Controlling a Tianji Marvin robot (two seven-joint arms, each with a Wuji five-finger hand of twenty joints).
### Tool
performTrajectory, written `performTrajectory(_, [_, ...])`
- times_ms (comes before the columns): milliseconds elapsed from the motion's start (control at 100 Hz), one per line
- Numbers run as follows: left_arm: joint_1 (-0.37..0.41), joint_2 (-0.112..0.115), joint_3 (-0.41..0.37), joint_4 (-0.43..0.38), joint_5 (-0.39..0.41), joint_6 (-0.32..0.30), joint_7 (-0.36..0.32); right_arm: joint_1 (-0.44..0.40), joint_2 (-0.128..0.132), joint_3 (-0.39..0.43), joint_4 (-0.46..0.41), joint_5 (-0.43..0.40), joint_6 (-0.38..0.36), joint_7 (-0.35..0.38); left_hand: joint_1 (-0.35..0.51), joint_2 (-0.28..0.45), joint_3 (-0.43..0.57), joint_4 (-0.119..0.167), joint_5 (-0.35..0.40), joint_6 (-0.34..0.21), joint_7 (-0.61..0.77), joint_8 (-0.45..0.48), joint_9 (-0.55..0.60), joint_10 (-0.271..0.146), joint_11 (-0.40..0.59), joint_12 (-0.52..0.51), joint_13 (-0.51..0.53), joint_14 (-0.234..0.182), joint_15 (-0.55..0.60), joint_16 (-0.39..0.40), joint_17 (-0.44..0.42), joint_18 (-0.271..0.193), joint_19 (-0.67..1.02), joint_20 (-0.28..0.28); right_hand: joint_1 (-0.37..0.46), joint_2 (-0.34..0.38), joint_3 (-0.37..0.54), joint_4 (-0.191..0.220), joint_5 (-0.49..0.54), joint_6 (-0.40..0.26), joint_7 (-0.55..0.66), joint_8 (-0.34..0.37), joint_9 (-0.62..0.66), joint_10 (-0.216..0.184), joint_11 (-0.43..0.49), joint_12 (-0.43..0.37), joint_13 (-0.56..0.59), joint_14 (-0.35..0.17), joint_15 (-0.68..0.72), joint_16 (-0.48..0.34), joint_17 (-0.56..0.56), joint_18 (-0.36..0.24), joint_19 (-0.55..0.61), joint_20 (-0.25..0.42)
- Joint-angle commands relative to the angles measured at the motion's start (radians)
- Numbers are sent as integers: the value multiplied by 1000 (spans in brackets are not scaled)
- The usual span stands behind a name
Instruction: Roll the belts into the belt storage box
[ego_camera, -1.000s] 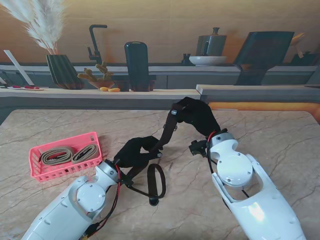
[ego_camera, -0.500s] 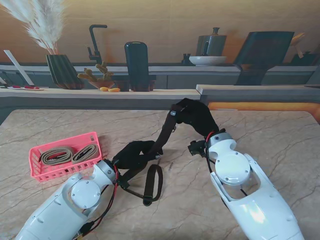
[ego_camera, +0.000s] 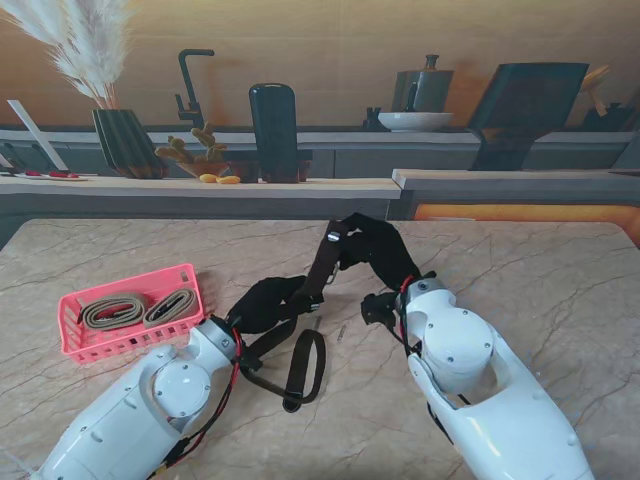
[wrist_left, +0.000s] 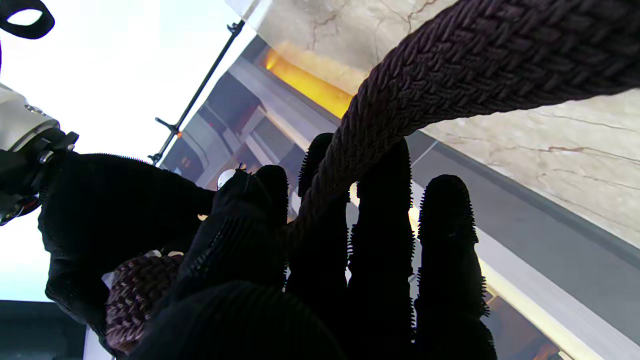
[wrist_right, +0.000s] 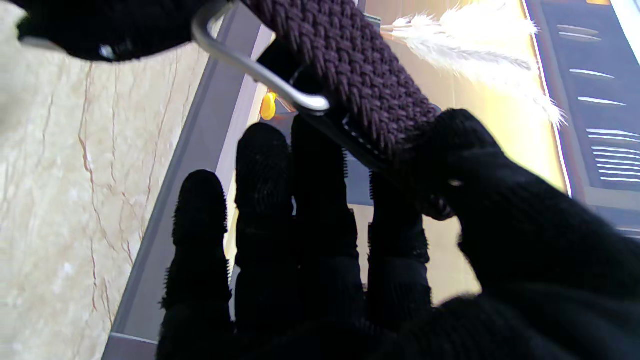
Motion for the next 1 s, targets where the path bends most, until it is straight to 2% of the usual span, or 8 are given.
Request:
performTrajectory(0, [7,-8,4,-5,-39,-3,-17,-6,-13,-19,17,-8,-8,2,8,19,-7,35,16,-16,33,-12,28,-16,15,-17,21,-19,27,-7,-1,-10,34,-5,52,46,20,-7,50,-116,108,24,28,4,11,-14,50,-37,43,20,7,-39,37,14])
performTrajectory(320, [-8,-8,31,6,-4,18,-9,13,-39,-62,66,103,-5,-29,11,5,-7,39,-19,41,31,-26,30,-11,19,-32,29,-20,39,-12,8,-20,44,-12,47,47,13,-7,45,-143,107,27,37,-11,-10,-23,81,-51,115,35,16,-50,60,24])
performTrajectory(470, [-22,-20,47,33,76,58,93,12,-55,-77,76,168,-3,-66,-13,-28,10,54,-51,67,42,-40,30,-21,60,-32,30,-24,75,-12,11,-28,77,-17,41,45,17,-7,45,-146,108,25,46,-15,-15,-24,112,-60,171,48,34,-68,90,37])
performTrajectory(620, [-30,-32,53,55,113,88,167,11,-72,-91,85,245,35,-89,-156,-91,163,33,-131,81,-15,-49,-37,-28,85,-33,-21,-25,84,-14,-27,-34,90,-37,43,42,22,-7,47,-133,110,20,51,-6,-15,-23,124,-58,195,50,38,-75,111,45])
performTrajectory(670, [-32,-35,53,60,117,96,182,12,-77,-95,88,268,46,-100,-223,-91,238,19,-157,87,-74,-32,-81,-20,79,-37,-51,-19,79,-18,-49,-29,84,-32,45,40,22,-7,47,-127,110,19,52,-4,-15,-23,128,-56,203,51,39,-75,115,47])
performTrajectory(750, [-32,-40,53,67,117,104,201,17,-84,-102,101,285,60,-112,-366,-68,345,41,-221,101,-167,-26,-175,-18,36,-45,-113,-6,61,-9,-92,-25,76,-21,45,40,22,-8,49,-125,110,17,53,-2,-14,-24,134,-57,215,53,41,-77,123,49])
performTrajectory(890, [-30,-45,52,70,114,107,219,26,-96,-112,123,318,73,-134,-464,-72,291,39,-413,106,-303,-78,-435,8,-79,-85,-297,6,-46,-32,-193,-14,30,-24,49,35,25,-7,53,-128,112,14,52,2,-16,-25,128,-55,218,51,32,-75,127,50])
performTrajectory(990, [-25,-48,48,67,107,106,227,30,-103,-116,135,339,81,-145,-483,-65,231,49,-477,108,-435,-150,-603,20,-135,-112,-413,4,-116,-42,-251,-22,-11,-18,47,22,34,-6,62,-137,114,8,29,13,-15,-20,99,-55,212,47,18,-72,124,48])
